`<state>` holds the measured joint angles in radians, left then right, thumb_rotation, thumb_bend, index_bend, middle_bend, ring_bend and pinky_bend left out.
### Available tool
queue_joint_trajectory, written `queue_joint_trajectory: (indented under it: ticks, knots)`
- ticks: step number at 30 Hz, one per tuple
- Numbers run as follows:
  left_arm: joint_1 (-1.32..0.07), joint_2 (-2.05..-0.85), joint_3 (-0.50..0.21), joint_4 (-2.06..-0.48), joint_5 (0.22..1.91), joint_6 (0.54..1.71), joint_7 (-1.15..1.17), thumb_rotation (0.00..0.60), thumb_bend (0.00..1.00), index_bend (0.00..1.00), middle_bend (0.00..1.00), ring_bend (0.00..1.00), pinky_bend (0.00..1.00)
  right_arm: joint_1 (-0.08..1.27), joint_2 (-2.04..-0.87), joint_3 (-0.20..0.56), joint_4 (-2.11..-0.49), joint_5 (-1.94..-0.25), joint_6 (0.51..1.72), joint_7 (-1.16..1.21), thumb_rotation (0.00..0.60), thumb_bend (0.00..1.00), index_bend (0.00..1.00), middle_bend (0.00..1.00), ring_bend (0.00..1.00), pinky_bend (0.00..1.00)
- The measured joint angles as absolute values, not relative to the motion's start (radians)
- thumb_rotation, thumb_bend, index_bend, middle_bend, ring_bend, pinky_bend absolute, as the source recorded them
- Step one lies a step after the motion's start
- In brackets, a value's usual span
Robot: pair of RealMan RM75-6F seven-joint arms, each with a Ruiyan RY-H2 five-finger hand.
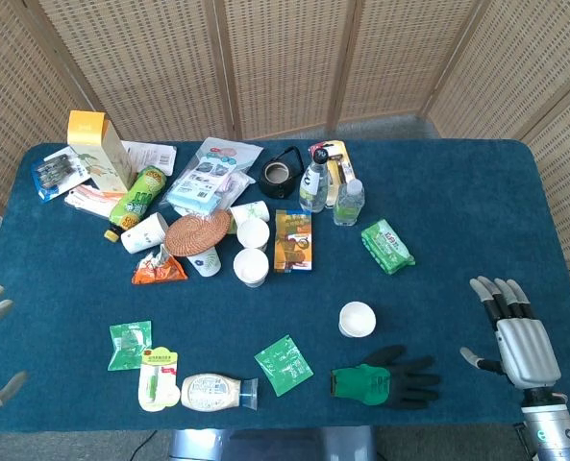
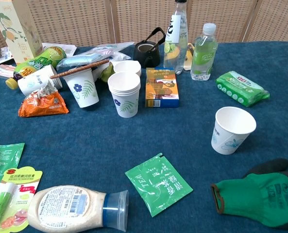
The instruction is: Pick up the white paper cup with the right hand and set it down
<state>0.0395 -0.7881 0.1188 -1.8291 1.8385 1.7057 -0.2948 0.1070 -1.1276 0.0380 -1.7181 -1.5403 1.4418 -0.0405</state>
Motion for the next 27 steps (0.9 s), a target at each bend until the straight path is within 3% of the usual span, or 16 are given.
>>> queue_joint_trajectory:
  ticks: [13, 27]
  knots:
    - [0.039, -0.791, 0.119, -1.832, 1.839, 1.704, -0.287, 0.6, 0.33, 0.0, 0.0, 0.0, 0.0, 0.116, -1.134, 0.029, -1.717, -1.542, 1.416, -0.033, 0.589, 0.0, 0.03, 0.0, 0.0, 0.0]
    - [0.044, -0.792, 0.12, -1.834, 1.841, 1.711, -0.282, 0.6, 0.33, 0.0, 0.0, 0.0, 0.0, 0.202, -1.212, 0.007, -1.649, -1.568, 1.266, 0.137, 0.589, 0.0, 0.04, 0.0, 0.0, 0.0]
